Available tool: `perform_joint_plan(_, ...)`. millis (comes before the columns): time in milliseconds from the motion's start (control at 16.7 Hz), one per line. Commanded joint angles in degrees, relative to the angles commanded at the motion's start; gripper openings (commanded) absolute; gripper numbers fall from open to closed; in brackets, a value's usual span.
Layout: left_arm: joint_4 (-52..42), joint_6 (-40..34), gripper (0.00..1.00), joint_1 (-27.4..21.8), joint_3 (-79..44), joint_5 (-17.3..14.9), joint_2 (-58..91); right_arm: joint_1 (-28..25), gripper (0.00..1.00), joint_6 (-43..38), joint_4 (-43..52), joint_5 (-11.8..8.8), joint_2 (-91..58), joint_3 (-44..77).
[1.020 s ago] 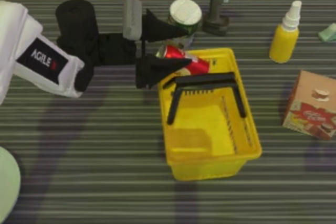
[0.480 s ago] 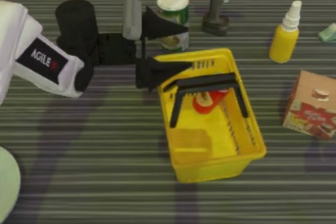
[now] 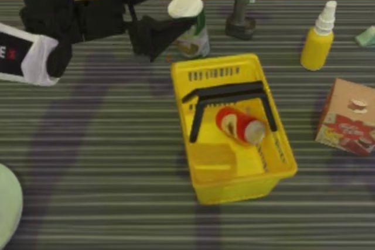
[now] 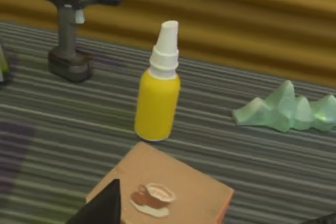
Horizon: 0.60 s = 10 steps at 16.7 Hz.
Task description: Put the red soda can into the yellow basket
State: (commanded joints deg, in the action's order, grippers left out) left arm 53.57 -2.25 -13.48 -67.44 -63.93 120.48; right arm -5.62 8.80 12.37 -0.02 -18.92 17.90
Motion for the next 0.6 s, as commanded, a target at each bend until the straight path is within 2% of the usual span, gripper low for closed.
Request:
perform_joint_plan(240, -7.6, -3.1, 1.00, 3.4, 7.2, 9.9, -18.3, -5.3, 1.00, 8.7, 12.2, 0.2, -18.6, 17.7)
perform_joint_plan(600, -21.6, -5.1, 1.00, 8.6, 22.9, 28.3, -54.3, -14.6, 1.00, 23.4, 32.6, 0.2, -50.0, 47.9)
